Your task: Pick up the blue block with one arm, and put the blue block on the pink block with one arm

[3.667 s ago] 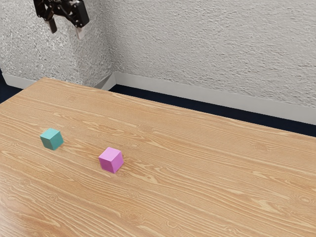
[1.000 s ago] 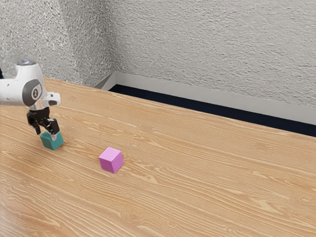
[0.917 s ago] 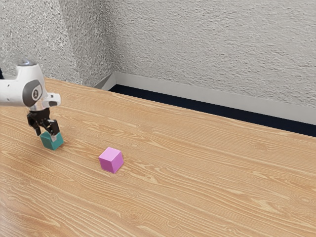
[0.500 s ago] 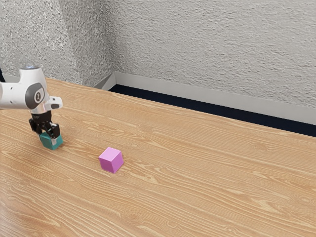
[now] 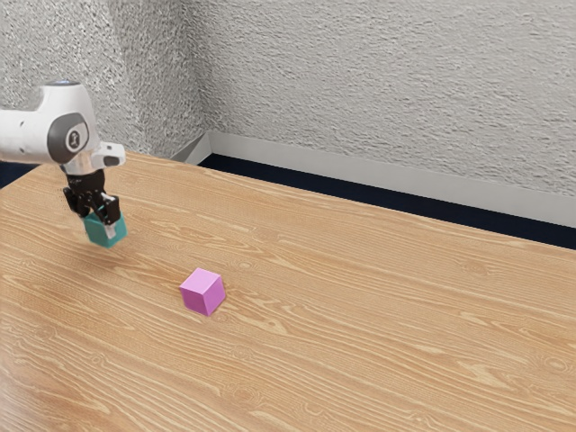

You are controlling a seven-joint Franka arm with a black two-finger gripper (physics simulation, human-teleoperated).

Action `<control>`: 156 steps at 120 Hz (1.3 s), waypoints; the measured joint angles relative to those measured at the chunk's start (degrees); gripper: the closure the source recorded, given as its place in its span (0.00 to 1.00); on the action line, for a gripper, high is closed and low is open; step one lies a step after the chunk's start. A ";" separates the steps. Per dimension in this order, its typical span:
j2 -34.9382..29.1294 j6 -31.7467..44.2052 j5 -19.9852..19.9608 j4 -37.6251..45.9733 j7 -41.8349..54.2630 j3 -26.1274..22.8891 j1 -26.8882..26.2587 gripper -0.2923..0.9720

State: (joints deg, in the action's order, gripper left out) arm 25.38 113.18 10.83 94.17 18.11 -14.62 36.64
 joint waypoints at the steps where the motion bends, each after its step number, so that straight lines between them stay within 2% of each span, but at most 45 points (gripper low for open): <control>1: -0.14 -0.09 0.00 0.15 -0.09 -0.39 0.02 0.49; 57: -5.56 -2.40 0.44 7.97 -5.70 -13.88 0.28 0.49; 97: -6.75 -2.01 1.31 11.99 -10.60 -20.26 0.31 0.49; 136: -6.78 -0.65 2.38 14.21 -14.65 -21.34 0.10 0.48; 156: -5.67 0.07 3.86 14.22 -16.10 -21.95 -0.56 0.36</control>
State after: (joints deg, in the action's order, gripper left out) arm 19.72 113.25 14.70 108.39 2.01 -36.58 36.08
